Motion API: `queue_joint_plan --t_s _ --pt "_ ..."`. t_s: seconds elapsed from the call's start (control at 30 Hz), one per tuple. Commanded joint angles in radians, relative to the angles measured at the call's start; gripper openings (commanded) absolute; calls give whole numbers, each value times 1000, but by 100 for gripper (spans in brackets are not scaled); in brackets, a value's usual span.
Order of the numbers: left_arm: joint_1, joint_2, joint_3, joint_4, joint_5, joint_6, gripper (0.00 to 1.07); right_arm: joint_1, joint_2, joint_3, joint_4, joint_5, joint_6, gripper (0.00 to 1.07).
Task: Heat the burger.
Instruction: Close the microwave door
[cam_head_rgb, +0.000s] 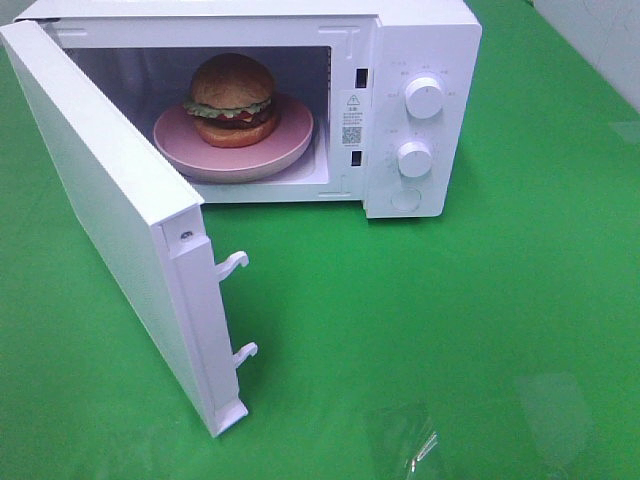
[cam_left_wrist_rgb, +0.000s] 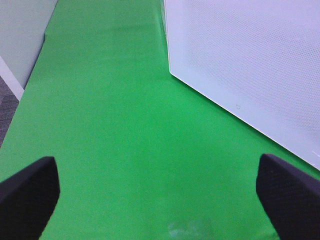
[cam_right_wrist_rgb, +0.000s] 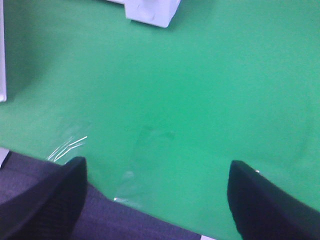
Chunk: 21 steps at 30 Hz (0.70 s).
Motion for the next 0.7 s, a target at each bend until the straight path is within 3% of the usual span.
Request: queue_joint_plan --t_s 0.03,0.43,0.7 --pt "-3 -22 4 -1 -15 2 100 -76 -114 38 12 16 4 76" --pt "-3 -22 4 -1 -15 2 100 -217 -283 244 98 -100 -5 76" --pt "-3 -22 4 -1 -15 2 100 -296 -392 303 88 -209 -7 76"
